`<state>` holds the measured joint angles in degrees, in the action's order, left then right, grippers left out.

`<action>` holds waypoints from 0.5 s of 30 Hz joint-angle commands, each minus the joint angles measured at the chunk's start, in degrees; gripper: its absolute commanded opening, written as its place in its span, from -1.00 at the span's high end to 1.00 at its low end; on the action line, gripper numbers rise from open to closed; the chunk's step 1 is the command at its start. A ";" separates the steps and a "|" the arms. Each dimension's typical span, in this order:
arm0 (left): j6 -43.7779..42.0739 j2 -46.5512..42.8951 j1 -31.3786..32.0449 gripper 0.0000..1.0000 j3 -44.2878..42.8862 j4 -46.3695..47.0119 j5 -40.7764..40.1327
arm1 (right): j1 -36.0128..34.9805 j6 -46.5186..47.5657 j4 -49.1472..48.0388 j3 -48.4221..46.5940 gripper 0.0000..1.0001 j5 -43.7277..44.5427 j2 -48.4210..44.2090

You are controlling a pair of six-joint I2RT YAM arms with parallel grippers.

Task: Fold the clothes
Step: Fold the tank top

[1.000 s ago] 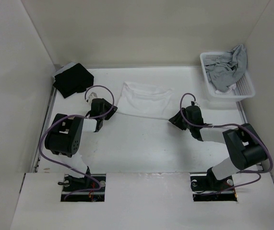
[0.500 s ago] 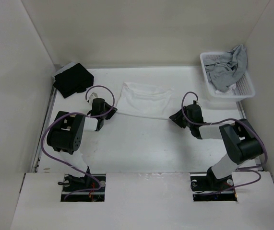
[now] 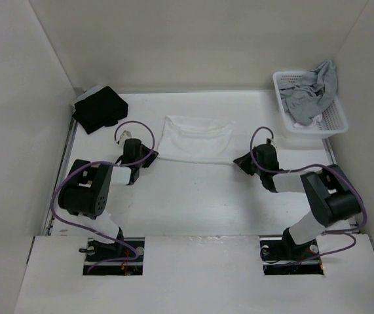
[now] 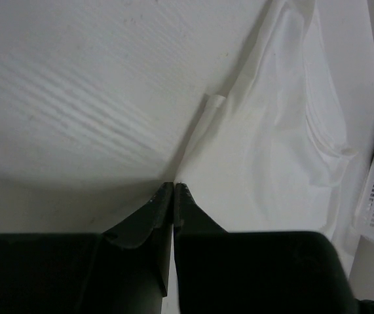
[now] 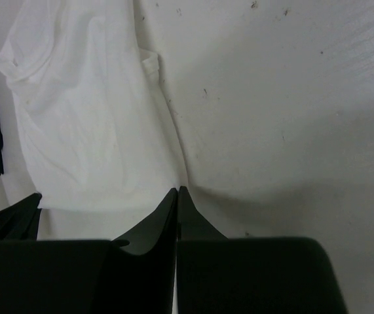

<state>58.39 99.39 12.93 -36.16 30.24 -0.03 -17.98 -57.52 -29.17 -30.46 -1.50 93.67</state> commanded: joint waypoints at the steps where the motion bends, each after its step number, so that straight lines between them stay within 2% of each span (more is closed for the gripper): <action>1: 0.85 -12.69 1.17 1.00 5.29 1.23 -1.63 | -0.34 2.13 -1.08 2.93 0.99 1.85 -10.31; 4: 0.59 -28.32 1.70 1.00 9.87 -4.46 -1.73 | -2.10 5.47 9.00 5.84 0.99 2.72 -25.06; 7: -0.90 -46.69 1.97 1.00 10.33 -18.76 -1.55 | -5.78 9.17 25.07 6.55 0.98 6.23 -43.42; 10: -2.75 -63.40 3.10 1.00 6.30 -35.64 -2.07 | -11.31 9.44 43.96 3.58 0.97 10.62 -61.79; 12: -3.81 -69.84 4.68 0.99 2.26 -44.17 -2.25 | -15.01 8.48 54.78 -0.63 0.96 14.05 -69.38; 15: -3.99 -71.97 7.41 0.98 -1.62 -51.05 -2.25 | -20.45 7.33 63.60 -6.18 0.95 18.36 -72.05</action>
<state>56.14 27.59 18.57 -34.94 -6.04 -1.52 -35.03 -50.41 16.75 -32.36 9.76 22.17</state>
